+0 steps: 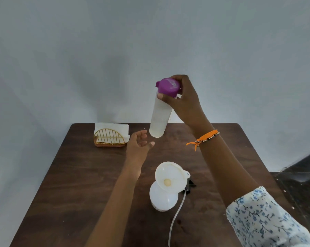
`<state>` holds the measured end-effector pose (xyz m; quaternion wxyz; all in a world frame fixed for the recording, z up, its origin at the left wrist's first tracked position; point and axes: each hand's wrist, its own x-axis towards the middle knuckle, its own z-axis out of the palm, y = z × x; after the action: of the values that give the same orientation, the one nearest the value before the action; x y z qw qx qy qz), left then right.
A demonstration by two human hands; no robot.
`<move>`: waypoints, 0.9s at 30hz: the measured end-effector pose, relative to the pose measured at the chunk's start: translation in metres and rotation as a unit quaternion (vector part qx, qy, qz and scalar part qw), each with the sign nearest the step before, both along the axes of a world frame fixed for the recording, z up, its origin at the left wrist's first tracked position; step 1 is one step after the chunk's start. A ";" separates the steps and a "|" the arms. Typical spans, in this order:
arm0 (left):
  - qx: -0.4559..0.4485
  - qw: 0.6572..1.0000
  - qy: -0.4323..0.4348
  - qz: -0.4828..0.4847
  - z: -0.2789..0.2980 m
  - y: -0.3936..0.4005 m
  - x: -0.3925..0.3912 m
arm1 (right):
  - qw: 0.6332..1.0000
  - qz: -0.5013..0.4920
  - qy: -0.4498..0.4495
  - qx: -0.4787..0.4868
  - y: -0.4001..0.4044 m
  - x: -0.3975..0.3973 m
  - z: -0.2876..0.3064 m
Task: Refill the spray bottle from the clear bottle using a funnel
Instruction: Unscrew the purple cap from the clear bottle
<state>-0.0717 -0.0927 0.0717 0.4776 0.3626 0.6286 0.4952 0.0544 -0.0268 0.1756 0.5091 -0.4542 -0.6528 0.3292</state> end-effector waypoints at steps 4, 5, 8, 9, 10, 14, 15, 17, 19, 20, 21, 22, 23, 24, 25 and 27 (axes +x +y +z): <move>0.036 0.999 0.017 -0.013 0.013 -0.011 0.006 | 0.997 0.000 0.071 0.026 -0.026 0.005 0.032; 0.046 0.998 0.032 -0.022 0.017 -0.014 0.007 | 0.996 0.002 0.081 0.031 -0.031 0.005 0.038; 0.085 0.991 0.073 -0.075 0.029 -0.023 0.011 | 0.994 -0.001 0.092 0.052 -0.046 0.008 0.052; 0.099 0.987 0.074 -0.101 0.034 -0.027 0.013 | 0.993 -0.002 0.100 0.058 -0.050 0.009 0.056; 0.110 0.983 0.076 -0.125 0.039 -0.030 0.016 | 0.992 0.000 0.111 0.062 -0.053 0.009 0.059; 0.147 0.971 0.146 -0.119 0.054 -0.041 0.031 | 0.985 0.009 0.157 0.067 -0.065 0.011 0.070; 0.150 0.972 0.151 -0.100 0.056 -0.043 0.034 | 0.984 0.012 0.163 0.065 -0.068 0.011 0.072; 0.159 0.972 0.155 -0.079 0.056 -0.048 0.038 | 0.986 0.013 0.159 0.057 -0.073 0.009 0.076; 0.172 0.970 0.157 -0.066 0.053 -0.053 0.042 | 0.987 0.016 0.153 0.041 -0.077 0.008 0.079; 0.179 0.970 0.157 -0.057 0.052 -0.055 0.044 | 0.987 0.015 0.153 0.035 -0.079 0.008 0.082; 0.186 0.968 0.159 -0.050 0.051 -0.056 0.046 | 0.987 0.007 0.155 0.033 -0.080 0.007 0.085; 0.192 0.967 0.163 -0.043 0.050 -0.058 0.047 | 0.987 -0.011 0.154 0.032 -0.082 0.005 0.089; 0.194 0.966 0.170 -0.036 0.050 -0.059 0.048 | 0.987 -0.039 0.151 0.032 -0.083 0.002 0.093; 0.195 0.964 0.176 -0.030 0.051 -0.061 0.050 | 0.986 -0.072 0.145 0.036 -0.084 -0.001 0.097; 0.195 0.964 0.179 -0.026 0.053 -0.063 0.051 | 0.984 -0.105 0.140 0.043 -0.084 -0.003 0.100; 0.201 0.964 0.173 -0.019 0.056 -0.067 0.054 | 0.977 -0.152 0.139 0.055 -0.084 -0.006 0.105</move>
<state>-0.0177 -0.1593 0.1277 0.2883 0.5435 0.5824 0.5313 0.0488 -0.1105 0.2810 0.6631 -0.4696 -0.5159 0.2714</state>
